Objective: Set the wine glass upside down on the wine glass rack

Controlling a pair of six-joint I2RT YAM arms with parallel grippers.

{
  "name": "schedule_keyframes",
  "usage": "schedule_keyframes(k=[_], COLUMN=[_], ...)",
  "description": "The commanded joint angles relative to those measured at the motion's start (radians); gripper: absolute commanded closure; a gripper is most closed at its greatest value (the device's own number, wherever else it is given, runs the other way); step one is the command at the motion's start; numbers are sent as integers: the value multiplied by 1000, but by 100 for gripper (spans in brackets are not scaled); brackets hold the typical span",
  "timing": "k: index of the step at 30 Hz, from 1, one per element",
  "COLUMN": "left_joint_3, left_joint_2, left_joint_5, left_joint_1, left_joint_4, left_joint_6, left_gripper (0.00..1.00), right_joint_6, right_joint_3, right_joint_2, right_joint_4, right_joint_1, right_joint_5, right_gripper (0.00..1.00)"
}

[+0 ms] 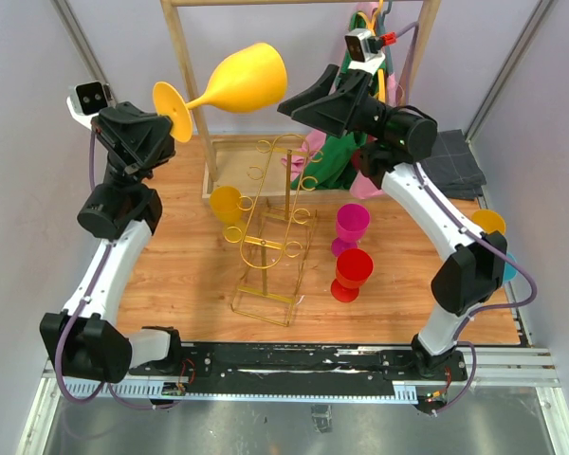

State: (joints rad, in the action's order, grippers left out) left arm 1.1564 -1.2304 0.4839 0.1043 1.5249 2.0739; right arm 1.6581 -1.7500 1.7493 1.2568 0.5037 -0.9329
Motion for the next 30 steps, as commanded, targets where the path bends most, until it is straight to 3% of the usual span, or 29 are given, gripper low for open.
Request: schedule_keyframes(k=[1,8,15,22,25,30], left_joint_3=[59,88,82,70,67,119], left_joint_2=[7,-21,-52,-81,-61,-30], left_joint_5=[-15,-1,55,175,236,287], left_joint_1=[-5,-5,-55,-123,-141,-157], left_joint_4=[120,84,10,-157,-338,-779], left_joint_6=[253,233,180,26,-118,-461], left_gripper=[100,100,100,100,100,100], right_joint_6=[-12,20,-48,-423,-608,-759], right_joint_3=[65,160,224,287,288,298], right_joint_2=[-90,-143,-243,-432,-523,-612], right_joint_4=[71,121,44,-429,-667,-866], right_joint_1=[-45,-110,-146,-152,-153,-152], right_joint_5=[-9,-17,-73,-123,-101,-80], right_gripper=[46,46,44,42,43,43])
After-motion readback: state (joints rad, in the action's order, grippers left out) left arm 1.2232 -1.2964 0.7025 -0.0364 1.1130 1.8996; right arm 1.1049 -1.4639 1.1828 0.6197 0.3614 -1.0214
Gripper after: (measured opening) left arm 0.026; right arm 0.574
